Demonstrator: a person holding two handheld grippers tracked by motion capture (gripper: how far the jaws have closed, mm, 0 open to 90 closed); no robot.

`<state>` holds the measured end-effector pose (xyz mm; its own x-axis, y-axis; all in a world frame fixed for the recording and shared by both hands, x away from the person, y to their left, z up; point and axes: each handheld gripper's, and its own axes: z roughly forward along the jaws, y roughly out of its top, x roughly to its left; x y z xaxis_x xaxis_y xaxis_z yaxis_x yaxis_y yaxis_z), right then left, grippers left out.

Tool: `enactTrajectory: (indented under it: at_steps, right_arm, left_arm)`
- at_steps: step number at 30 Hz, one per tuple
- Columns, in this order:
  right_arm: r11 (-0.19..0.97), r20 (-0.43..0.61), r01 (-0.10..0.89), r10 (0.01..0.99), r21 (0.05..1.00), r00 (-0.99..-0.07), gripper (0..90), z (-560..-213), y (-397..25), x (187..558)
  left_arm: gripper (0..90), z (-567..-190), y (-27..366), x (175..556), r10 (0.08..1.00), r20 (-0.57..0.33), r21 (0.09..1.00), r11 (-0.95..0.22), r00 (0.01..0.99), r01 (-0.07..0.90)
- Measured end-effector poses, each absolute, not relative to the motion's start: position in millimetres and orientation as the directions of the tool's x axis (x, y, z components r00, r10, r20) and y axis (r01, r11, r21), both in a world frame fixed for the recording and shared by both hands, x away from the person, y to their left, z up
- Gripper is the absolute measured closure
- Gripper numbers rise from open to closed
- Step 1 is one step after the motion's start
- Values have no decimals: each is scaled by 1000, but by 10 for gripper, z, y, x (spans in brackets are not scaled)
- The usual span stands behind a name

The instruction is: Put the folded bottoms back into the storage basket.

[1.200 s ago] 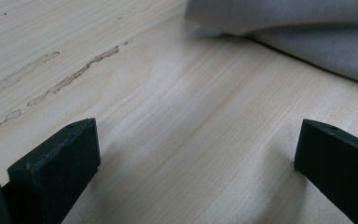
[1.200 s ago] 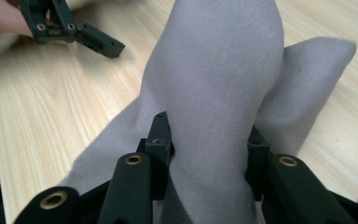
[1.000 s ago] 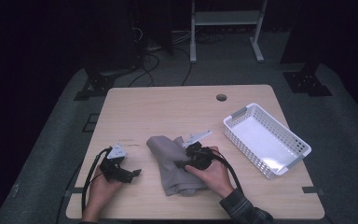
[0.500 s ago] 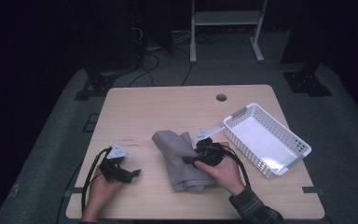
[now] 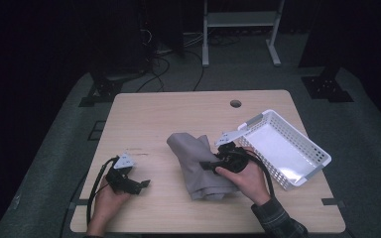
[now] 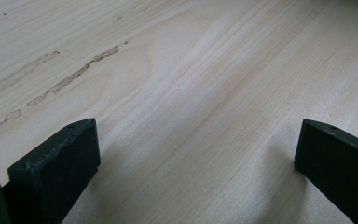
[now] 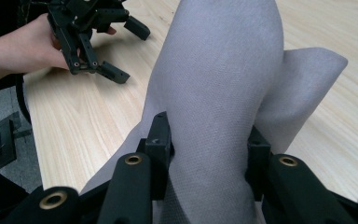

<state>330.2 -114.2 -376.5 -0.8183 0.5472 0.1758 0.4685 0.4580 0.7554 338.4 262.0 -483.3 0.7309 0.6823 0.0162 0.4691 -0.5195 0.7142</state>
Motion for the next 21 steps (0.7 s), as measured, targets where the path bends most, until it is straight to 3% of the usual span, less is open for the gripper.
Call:
enactTrajectory:
  at_steps: [21]
  right_arm:
    - [423, 162, 482, 600, 767, -784, 630, -3502, -1528, 3320]
  left_arm:
    - [0, -4830, 2622, 3388, 680, 17, 711, -523, 733, 469]
